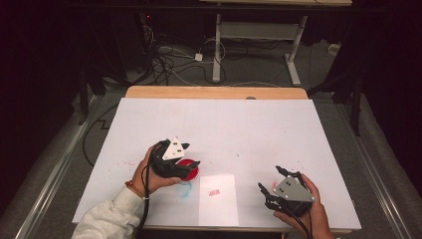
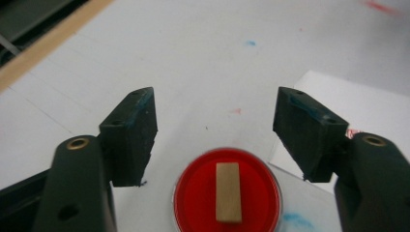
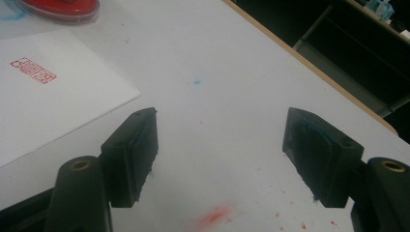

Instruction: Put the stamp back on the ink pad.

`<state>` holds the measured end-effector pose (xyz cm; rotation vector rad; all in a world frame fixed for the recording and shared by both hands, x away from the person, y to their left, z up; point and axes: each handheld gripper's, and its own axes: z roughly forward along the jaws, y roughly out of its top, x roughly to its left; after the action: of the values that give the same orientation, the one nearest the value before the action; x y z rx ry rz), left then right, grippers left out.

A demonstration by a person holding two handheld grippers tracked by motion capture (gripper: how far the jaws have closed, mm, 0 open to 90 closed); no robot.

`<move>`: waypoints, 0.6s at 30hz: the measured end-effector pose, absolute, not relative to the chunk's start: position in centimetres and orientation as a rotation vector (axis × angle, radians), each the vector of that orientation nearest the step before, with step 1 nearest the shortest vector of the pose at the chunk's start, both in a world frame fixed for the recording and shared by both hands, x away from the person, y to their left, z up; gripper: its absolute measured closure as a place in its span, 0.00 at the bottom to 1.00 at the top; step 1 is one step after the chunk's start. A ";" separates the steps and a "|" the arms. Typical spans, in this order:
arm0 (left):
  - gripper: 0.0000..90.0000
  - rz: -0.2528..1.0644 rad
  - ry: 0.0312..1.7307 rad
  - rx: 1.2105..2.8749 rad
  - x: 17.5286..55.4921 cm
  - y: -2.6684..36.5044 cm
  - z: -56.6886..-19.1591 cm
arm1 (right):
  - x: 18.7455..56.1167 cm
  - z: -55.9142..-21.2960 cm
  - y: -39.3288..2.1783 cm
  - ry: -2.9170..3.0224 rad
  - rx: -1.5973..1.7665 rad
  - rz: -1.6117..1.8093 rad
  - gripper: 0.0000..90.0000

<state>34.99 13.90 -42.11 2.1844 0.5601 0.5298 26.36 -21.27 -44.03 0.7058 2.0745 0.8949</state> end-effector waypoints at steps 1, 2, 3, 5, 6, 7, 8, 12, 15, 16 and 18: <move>0.31 0.550 0.563 2.164 34.9 13.9 -42.0 | 26.3 -44.0 -21.3 2.072 0.706 0.897 0.33; 0.30 0.562 0.559 2.154 34.8 13.9 -41.9 | 26.3 -44.0 -21.3 2.070 0.703 0.902 0.33; 0.27 0.570 0.557 2.143 34.7 13.9 -41.9 | 26.3 -44.0 -21.3 2.068 0.703 0.908 0.33; 0.24 0.587 0.555 2.139 34.6 13.8 -41.8 | 26.3 -43.9 -21.3 2.067 0.704 0.912 0.33; 0.24 0.592 0.551 2.138 34.6 13.8 -41.8 | 26.2 -43.9 -21.3 2.066 0.704 0.913 0.33; 0.23 0.594 0.551 2.135 34.5 13.8 -41.8 | 26.2 -43.9 -21.3 2.066 0.704 0.914 0.33; 0.22 0.598 0.549 2.131 34.4 13.7 -41.7 | 26.2 -43.9 -21.3 2.064 0.705 0.917 0.33; 0.20 0.631 0.527 2.125 34.0 13.7 -41.5 | 26.2 -43.8 -21.3 2.063 0.705 0.924 0.33; 0.20 0.645 0.507 2.130 33.7 13.6 -41.4 | 26.1 -43.8 -21.3 2.059 0.704 0.926 0.33; 0.20 0.660 0.504 2.134 33.6 13.6 -41.3 | 26.1 -43.8 -21.3 2.057 0.704 0.927 0.33; 0.20 0.666 0.493 2.136 33.4 13.6 -41.3 | 26.1 -43.7 -21.3 2.055 0.702 0.932 0.33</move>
<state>33.38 13.57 -41.25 2.1358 0.4927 0.6663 26.07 -21.31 -43.73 0.7019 2.0555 0.9324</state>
